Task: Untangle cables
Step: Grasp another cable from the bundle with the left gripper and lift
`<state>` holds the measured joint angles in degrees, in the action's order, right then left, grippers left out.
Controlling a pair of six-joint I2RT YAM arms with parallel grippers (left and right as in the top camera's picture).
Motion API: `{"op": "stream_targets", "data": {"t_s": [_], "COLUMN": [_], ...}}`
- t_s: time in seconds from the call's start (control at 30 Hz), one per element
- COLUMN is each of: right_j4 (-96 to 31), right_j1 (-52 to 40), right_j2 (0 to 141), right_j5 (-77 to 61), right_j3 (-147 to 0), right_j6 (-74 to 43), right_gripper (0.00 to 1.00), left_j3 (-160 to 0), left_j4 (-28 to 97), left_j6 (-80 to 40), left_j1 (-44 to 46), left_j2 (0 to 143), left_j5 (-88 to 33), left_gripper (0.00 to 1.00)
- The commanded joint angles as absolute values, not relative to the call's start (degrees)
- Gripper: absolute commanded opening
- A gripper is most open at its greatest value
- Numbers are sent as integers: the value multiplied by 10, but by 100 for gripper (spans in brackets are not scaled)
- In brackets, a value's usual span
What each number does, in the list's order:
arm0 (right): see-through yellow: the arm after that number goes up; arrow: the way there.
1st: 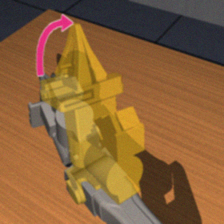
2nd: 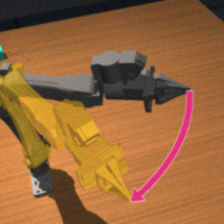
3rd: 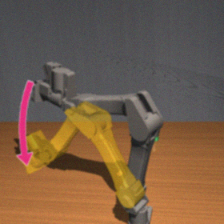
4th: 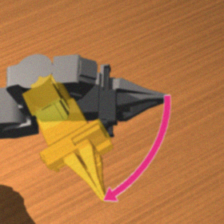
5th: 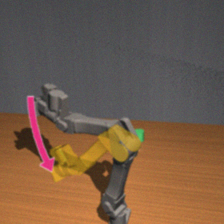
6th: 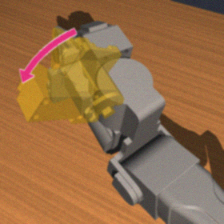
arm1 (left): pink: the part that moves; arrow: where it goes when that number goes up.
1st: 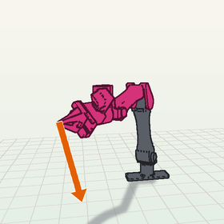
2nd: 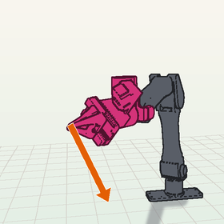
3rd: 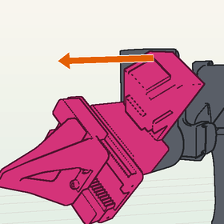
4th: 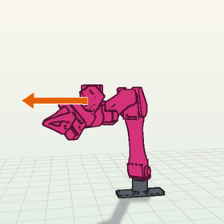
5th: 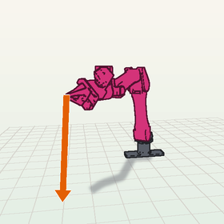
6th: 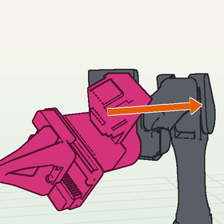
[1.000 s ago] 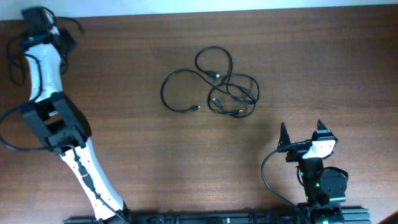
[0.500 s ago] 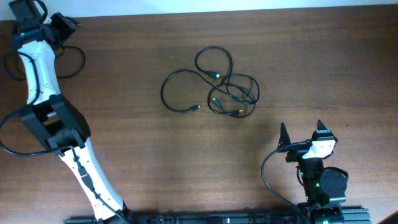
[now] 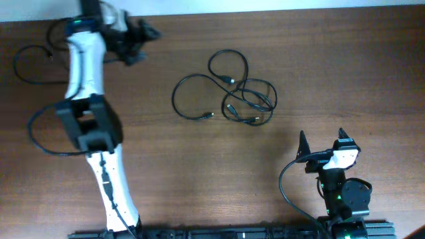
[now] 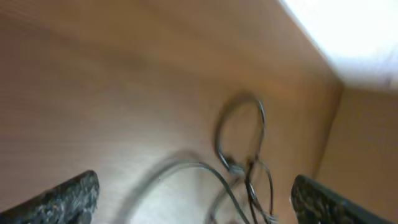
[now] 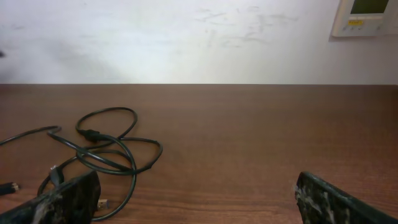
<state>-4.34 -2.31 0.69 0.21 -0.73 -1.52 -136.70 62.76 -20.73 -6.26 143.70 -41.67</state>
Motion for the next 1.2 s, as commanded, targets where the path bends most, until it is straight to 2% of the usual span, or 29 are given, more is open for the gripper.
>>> {"op": "stream_targets", "data": {"t_s": [0.0,0.13,0.27,0.4,0.5,0.7,0.77,0.8,0.9,0.93,0.97,1.0,1.1,1.17], "right_j4": [-46,-46,-46,-46,-46,-46,-46,-46,-46,-46,-46,-46,-46,-46], "right_j1": [-25,-25,-25,-25,-25,-25,-25,-25,-25,-25,-25,-25,-25,-25], "right_j2": [4,4,4,4,4,4,4,4,4,4,4,4,4,4], "right_j5": [7,7,7,7,7,7,7,7,7,7,7,7,7,7], "right_j3": [-3,-3,-3,-3,-3,-3,-3,-3,-3,-3,-3,-3,-3,-3], "right_j6": [-17,-17,-17,-17,-17,-17,-17,-17,-17,-17,-17,-17,-17,-17], "right_gripper": [98,97,98,98,98,97,98,97,97,98,97,98,98,98], "left_j3": [-1369,-1369,-1369,-1369,-1369,-1369,-1369,-1369,-1369,-1369,-1369,-1369,-1397,-1440], "left_j4": [689,772,838,814,802,772,772,771,772,771,770,770,772,772], "left_j6": [-215,-295,-335,-354,-355,-382,-382,-382,-382,-382,-382,-382,-368,-335], "left_j1": [45,131,165,202,235,282,285,285,284,284,284,284,281,277], "left_j2": [1418,1418,1418,1418,1419,1422,1422,1422,1422,1422,1422,1422,1411,1389], "left_j5": [-374,-213,-223,-271,-239,-229,-224,-219,-184,-180,-180,-180,-199,-252], "left_gripper": [99,99,99,99,99,64,57,46,38,27,11,0,0,0]}}
